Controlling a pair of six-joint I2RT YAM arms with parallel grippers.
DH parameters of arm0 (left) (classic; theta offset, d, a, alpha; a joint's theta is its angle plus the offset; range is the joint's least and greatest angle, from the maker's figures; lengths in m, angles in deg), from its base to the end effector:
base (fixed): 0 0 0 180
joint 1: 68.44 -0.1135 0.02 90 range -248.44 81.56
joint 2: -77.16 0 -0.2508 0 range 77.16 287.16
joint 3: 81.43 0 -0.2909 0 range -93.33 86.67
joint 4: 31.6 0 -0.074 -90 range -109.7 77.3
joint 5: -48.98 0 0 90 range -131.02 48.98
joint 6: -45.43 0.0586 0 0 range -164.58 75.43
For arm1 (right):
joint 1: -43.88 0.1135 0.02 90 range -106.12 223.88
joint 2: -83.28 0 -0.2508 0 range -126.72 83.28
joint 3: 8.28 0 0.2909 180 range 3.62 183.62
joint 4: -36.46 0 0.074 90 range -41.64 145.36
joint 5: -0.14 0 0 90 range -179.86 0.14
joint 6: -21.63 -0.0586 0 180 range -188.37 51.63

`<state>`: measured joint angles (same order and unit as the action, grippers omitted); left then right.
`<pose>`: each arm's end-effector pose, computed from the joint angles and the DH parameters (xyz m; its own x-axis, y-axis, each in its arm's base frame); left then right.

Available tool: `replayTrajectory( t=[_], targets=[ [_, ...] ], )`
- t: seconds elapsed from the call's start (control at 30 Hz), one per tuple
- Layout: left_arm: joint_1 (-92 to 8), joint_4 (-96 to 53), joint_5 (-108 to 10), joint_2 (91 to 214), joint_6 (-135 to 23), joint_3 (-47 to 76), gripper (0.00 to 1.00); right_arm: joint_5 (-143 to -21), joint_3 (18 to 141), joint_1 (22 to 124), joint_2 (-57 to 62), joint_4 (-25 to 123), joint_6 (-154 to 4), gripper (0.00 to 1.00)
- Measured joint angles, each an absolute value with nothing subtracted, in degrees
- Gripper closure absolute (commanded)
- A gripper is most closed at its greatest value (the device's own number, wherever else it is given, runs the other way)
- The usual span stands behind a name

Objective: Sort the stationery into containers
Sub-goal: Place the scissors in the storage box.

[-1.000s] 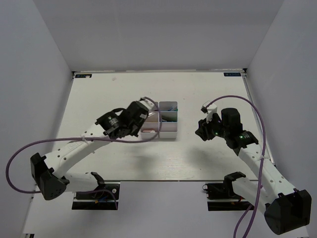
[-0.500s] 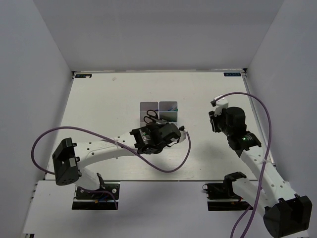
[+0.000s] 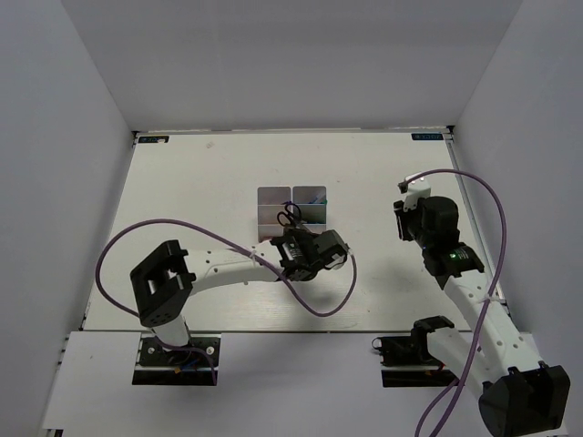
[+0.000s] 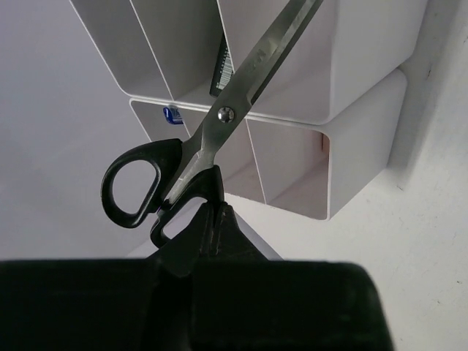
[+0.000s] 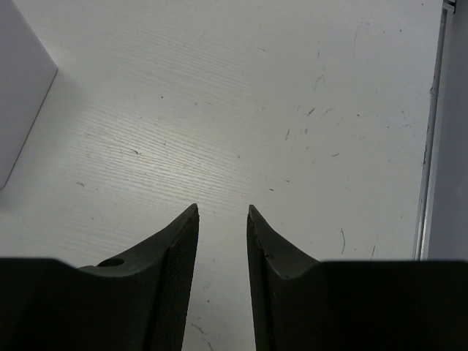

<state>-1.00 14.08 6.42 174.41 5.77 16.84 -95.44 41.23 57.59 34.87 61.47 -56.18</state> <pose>0.1882 -0.3405 0.1849 0.1615 0.9685 0.1894 0.5706 -0.2482 0.7828 0.2591 0.0574 0.2530 -0.3533 -0.3025 -0.8852 -0.2293 0.9454 -0.2316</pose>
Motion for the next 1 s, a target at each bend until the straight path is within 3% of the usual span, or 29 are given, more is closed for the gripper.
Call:
replayTrajectory(
  t=[1.0],
  targets=[
    [-5.28, 11.06, 6.51, 174.59, 5.69, 16.78, 1.00, -91.70, 41.23, 54.27, 34.94, 61.47, -56.51, 0.62]
  ],
)
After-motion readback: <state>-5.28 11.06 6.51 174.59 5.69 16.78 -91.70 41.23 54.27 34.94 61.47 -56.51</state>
